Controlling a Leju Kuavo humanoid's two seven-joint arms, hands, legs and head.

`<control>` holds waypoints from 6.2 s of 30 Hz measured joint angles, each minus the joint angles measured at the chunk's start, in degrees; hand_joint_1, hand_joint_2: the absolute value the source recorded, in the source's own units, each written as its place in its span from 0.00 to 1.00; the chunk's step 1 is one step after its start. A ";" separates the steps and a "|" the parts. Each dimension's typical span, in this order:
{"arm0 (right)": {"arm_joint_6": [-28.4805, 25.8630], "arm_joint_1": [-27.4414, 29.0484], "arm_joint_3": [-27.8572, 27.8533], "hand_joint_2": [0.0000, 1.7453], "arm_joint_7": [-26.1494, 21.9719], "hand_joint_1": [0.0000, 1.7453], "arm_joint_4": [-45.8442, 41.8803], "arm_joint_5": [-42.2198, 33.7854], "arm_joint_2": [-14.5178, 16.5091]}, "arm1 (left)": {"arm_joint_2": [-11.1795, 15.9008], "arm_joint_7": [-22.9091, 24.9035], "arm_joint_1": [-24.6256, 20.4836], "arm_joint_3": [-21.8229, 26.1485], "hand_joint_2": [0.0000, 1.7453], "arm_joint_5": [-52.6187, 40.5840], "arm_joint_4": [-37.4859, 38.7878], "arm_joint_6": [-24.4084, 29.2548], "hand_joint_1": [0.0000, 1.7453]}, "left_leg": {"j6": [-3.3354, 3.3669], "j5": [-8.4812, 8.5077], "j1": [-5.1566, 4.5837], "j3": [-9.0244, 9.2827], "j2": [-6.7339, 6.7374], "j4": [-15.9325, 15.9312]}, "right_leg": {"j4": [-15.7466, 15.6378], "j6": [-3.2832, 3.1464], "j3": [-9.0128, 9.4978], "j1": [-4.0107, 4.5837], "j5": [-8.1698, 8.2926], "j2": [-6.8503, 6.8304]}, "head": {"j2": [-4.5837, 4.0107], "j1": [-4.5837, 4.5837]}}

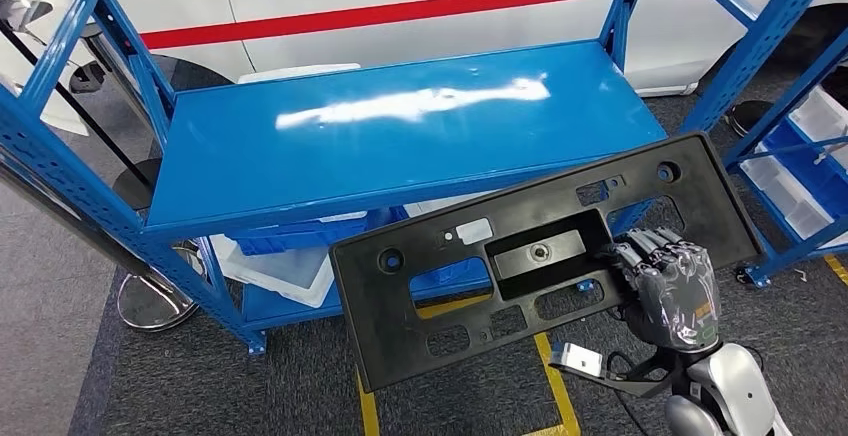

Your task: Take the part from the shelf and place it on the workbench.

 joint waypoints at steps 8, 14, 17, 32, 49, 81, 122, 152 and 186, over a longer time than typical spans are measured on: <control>1.79 -1.45 0.04 1.00 0.76 1.00 1.47 -0.59 1.97 | 0.22 -0.22 -0.20 0.00 1.00 0.16 0.00 0.13 0.00 | -2.56 -9.60 1.34 0.00 -0.44 13.94 | -0.28 -0.43 -7.44 -1.06 6.28 0.84 | 0.00 -0.19; 2.18 -2.85 0.21 1.00 0.83 1.00 2.39 -0.51 3.43 | 0.27 -0.31 1.15 0.00 1.00 0.17 0.00 0.20 0.00 | -1.78 -8.90 1.76 12.53 -4.40 -4.30 | -0.33 1.57 -10.91 -1.15 10.67 3.27 | 0.00 -0.14; 2.40 -3.23 0.38 1.00 0.87 1.00 2.87 -0.46 3.79 | 0.26 -0.35 1.29 0.00 1.00 0.19 0.02 0.18 0.00 | -0.13 -7.12 1.87 11.13 -2.41 -4.69 | 0.37 2.38 -11.72 -1.23 9.22 2.81 | 0.00 -0.07; 2.51 -4.30 1.27 1.00 1.27 1.00 4.26 -0.39 4.54 | 0.40 -0.74 0.83 0.04 1.00 0.30 0.02 0.17 0.00 | -1.24 -3.84 0.39 1.25 3.64 0.76 | -0.46 -0.34 -1.73 -0.40 1.74 -1.53 | 0.00 -0.13; 1.50 -3.73 1.81 1.00 3.17 1.00 5.11 2.20 5.26 | 0.43 -2.78 1.90 0.05 1.00 0.98 0.02 0.20 0.00 | 0.27 -7.07 1.88 11.60 -2.02 -5.20 | 4.93 1.97 -13.65 -0.66 6.36 1.81 | 0.00 -0.03; 5.17 -4.54 2.27 1.00 2.52 1.00 5.75 -2.89 5.31 | 1.19 -5.22 2.98 0.13 1.00 1.17 0.20 -1.27 0.00 | -0.16 -3.68 2.38 3.97 -0.46 -1.73 | 11.92 2.30 -13.52 -0.65 -0.64 1.64 | 0.00 0.31; 6.46 -11.26 11.45 1.00 10.02 1.00 13.53 4.61 15.74 | 5.11 -1.69 1.97 -4.91 1.00 -5.83 0.54 2.67 0.00 | -2.59 -5.30 2.01 5.46 5.74 -1.53 | 0.71 -0.03 -6.73 0.48 4.37 -2.24 | 0.00 0.41; -4.40 21.79 -1.64 1.00 9.82 1.00 -6.95 6.32 6.97 | 4.60 -0.17 2.11 -3.83 1.00 -0.82 0.52 7.32 0.00 | -2.08 -5.83 1.90 6.42 6.18 -1.88 | 0.40 0.73 -4.84 0.02 2.95 -2.21 | 0.00 0.60; 14.42 -19.94 18.59 1.00 8.19 1.00 17.60 -1.79 24.56 | 6.89 0.88 1.45 -0.20 1.00 6.36 0.44 -2.98 0.00 | -3.19 -8.84 2.72 3.37 2.23 3.54 | -0.36 -1.42 -6.21 0.47 4.94 -0.97 | 0.00 0.74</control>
